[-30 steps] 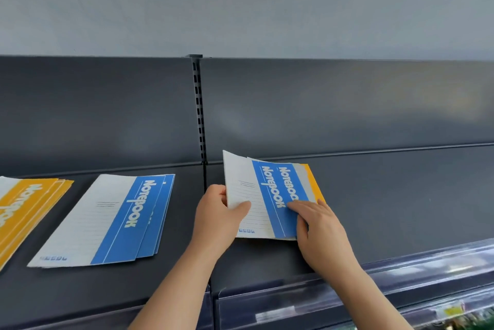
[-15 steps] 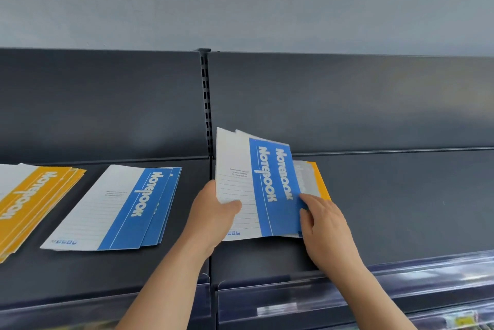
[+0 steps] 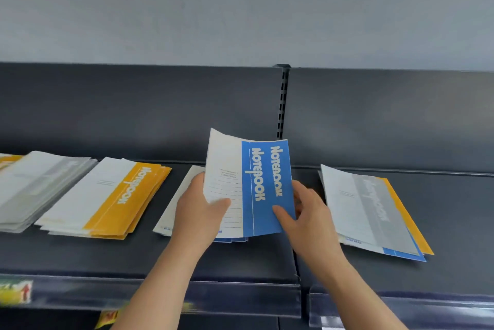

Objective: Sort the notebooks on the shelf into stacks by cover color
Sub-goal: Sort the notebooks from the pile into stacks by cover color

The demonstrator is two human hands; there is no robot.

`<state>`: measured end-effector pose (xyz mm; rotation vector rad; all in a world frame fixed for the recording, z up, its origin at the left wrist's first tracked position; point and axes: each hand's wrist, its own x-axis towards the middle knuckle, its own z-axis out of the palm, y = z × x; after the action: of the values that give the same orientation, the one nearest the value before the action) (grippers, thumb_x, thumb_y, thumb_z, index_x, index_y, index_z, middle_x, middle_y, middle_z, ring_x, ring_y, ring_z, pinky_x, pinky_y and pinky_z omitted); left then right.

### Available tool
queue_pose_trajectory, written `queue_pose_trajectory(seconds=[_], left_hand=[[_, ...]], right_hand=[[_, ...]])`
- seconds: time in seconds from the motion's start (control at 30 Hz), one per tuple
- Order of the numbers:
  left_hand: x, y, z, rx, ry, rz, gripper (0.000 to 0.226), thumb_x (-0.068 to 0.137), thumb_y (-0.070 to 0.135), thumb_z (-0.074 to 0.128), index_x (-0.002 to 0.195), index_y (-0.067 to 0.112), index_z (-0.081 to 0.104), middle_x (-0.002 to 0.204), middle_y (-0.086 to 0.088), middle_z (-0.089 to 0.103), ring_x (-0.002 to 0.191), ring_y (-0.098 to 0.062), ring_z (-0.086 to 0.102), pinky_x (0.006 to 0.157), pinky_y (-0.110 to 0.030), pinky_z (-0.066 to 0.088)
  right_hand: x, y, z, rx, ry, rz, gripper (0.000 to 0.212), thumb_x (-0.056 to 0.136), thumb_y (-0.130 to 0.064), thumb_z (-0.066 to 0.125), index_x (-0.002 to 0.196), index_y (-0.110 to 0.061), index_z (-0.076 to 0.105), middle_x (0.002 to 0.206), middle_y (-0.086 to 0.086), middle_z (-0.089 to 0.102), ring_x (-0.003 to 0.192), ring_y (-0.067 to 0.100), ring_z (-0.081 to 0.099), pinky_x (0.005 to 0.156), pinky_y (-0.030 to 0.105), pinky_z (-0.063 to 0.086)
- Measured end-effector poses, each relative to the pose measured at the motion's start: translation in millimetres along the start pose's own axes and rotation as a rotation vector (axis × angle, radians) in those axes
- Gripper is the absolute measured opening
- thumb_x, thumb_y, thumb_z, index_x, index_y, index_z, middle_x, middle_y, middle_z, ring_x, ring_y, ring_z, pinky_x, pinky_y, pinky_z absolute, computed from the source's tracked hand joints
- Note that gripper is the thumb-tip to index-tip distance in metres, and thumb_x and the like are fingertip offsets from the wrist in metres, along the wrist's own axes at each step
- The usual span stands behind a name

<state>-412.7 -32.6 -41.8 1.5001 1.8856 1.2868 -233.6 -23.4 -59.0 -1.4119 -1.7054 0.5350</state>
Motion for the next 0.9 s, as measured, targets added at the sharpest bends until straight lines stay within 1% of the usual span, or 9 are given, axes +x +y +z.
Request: queue_pose_trajectory(seconds=[0.1, 0.2, 0.23, 0.3, 0.4, 0.53, 0.63, 0.77, 0.9], left_hand=[[13.1, -19.3, -23.7, 0.155, 0.021, 0.030, 0.037, 0.090, 0.014, 0.061, 0.123, 0.023, 0.048, 0.124, 0.005, 0.058, 0.095, -0.005, 0.048, 0.054, -0.013, 0.035], [27.3, -40.8, -34.8, 0.313, 0.012, 0.027, 0.036, 0.090, 0.018, 0.063, 0.121, 0.022, 0.046, 0.127, 0.002, 0.057, 0.096, -0.005, 0.051, 0.054, -0.012, 0.038], [31.3, -48.0, -36.4, 0.364, 0.005, 0.020, 0.038, 0.089, 0.021, 0.064, 0.122, 0.021, 0.046, 0.126, 0.001, 0.058, 0.097, -0.006, 0.053, 0.058, -0.014, 0.044], [37.3, -60.9, -37.1, 0.517, -0.018, 0.024, 0.047, 0.087, 0.030, 0.066, 0.127, 0.020, 0.043, 0.126, -0.001, 0.056, 0.107, -0.014, 0.056, 0.075, -0.025, 0.053], [38.6, -68.6, -38.7, 0.635, -0.074, 0.020, 0.052, 0.089, 0.038, 0.061, 0.133, 0.019, 0.041, 0.132, -0.003, 0.050, 0.117, -0.019, 0.048, 0.090, -0.029, 0.050], [34.0, -62.7, -38.5, 0.634, -0.051, 0.101, 0.053, 0.093, 0.037, 0.056, 0.138, 0.018, 0.037, 0.144, -0.002, 0.037, 0.129, -0.019, 0.038, 0.099, -0.028, 0.044], [22.5, -38.8, -31.9, 0.505, -0.075, 0.158, 0.050, 0.096, 0.037, 0.050, 0.141, 0.019, 0.037, 0.146, 0.001, 0.037, 0.131, -0.015, 0.036, 0.098, -0.026, 0.043], [8.5, -3.0, -6.5, 0.282, -0.124, 0.265, 0.039, 0.098, 0.032, 0.048, 0.134, 0.019, 0.048, 0.137, 0.005, 0.049, 0.124, -0.011, 0.044, 0.097, -0.023, 0.038], [-6.3, 26.6, 39.3, 0.079, -0.266, 0.258, 0.035, 0.096, 0.029, 0.051, 0.129, 0.020, 0.055, 0.123, 0.007, 0.060, 0.108, -0.006, 0.055, 0.093, -0.022, 0.043]], right_hand=[[3.6, -13.4, 35.5, -0.040, -0.068, 0.032, 0.030, 0.087, -0.029, 0.063, 0.115, -0.027, 0.051, 0.104, -0.008, 0.054, 0.090, 0.004, 0.055, 0.064, 0.010, 0.042], [4.7, -18.2, 60.7, -0.125, -0.122, 0.066, 0.027, 0.087, -0.034, 0.062, 0.110, -0.024, 0.053, 0.097, -0.008, 0.053, 0.082, 0.006, 0.054, 0.060, 0.011, 0.040], [4.4, -18.3, 66.4, -0.166, -0.138, 0.073, 0.027, 0.087, -0.037, 0.061, 0.110, -0.023, 0.053, 0.095, -0.007, 0.052, 0.081, 0.007, 0.053, 0.063, 0.014, 0.041], [4.0, -18.1, 73.8, -0.261, -0.177, 0.089, 0.032, 0.089, -0.042, 0.057, 0.112, -0.020, 0.051, 0.097, -0.007, 0.048, 0.086, 0.011, 0.051, 0.070, 0.019, 0.042], [3.2, -17.9, 76.3, -0.362, -0.198, 0.106, 0.040, 0.090, -0.047, 0.054, 0.118, -0.020, 0.048, 0.106, -0.004, 0.047, 0.095, 0.018, 0.052, 0.080, 0.025, 0.046], [-3.1, -22.8, 60.8, -0.398, -0.099, 0.032, 0.040, 0.091, -0.041, 0.054, 0.124, -0.020, 0.052, 0.115, -0.001, 0.050, 0.092, 0.020, 0.055, 0.087, 0.029, 0.044], [-7.2, -18.9, 34.7, -0.449, 0.052, -0.025, 0.041, 0.092, -0.033, 0.056, 0.128, -0.014, 0.055, 0.123, 0.004, 0.056, 0.098, 0.025, 0.058, 0.090, 0.034, 0.043], [-5.6, 9.2, -13.0, -0.483, 0.219, -0.023, 0.033, 0.089, -0.021, 0.061, 0.118, -0.005, 0.063, 0.117, 0.010, 0.063, 0.098, 0.033, 0.061, 0.086, 0.037, 0.047], [-4.1, 46.9, -63.9, -0.579, 0.229, 0.074, 0.028, 0.089, -0.017, 0.061, 0.111, -0.001, 0.064, 0.118, 0.012, 0.063, 0.092, 0.035, 0.062, 0.081, 0.036, 0.046]])
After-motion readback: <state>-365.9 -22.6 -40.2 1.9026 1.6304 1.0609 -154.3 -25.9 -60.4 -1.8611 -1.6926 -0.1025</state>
